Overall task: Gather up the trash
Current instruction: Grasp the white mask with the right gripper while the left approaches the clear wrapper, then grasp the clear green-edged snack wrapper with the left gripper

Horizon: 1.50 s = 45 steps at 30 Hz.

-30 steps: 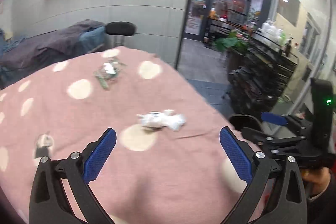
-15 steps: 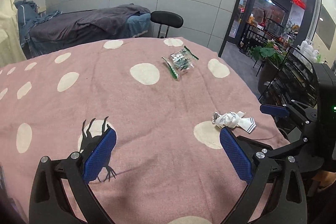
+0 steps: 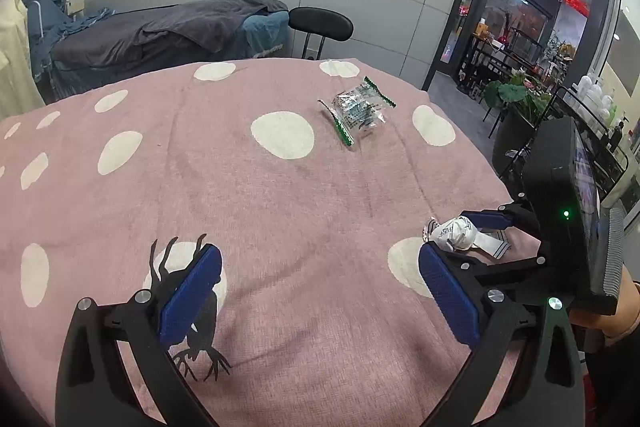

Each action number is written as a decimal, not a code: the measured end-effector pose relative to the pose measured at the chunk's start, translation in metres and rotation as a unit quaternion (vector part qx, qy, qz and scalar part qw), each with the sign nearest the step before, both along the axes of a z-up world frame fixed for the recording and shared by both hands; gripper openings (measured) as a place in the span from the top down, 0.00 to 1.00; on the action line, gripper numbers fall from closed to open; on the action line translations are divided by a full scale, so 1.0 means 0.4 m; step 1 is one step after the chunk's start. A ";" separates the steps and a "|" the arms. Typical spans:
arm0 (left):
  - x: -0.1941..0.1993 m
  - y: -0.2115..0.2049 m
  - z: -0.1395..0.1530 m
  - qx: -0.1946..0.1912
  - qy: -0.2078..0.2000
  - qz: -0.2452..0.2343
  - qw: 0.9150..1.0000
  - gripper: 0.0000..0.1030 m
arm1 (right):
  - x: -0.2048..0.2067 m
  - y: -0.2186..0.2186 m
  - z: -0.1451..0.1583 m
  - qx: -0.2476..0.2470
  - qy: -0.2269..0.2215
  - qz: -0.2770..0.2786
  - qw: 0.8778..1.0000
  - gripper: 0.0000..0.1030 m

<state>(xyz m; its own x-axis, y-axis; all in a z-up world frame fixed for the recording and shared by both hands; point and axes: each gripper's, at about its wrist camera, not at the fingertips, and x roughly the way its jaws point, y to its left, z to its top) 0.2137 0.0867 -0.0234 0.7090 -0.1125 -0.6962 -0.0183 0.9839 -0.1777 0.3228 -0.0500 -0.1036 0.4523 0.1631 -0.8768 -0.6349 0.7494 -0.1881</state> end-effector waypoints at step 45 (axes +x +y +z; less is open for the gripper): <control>0.406 -0.156 -0.040 0.107 -0.011 -0.103 0.989 0.48 | -0.130 -0.262 0.165 0.172 -0.029 -0.121 0.977 0.68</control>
<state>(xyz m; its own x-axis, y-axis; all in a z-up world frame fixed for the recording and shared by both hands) 0.3763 0.0245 -0.0396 0.7016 -0.1076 -0.7044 0.1883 0.9814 0.0377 0.2707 -0.1548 -0.0377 0.5612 0.3266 -0.7606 -0.4273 0.9013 0.0717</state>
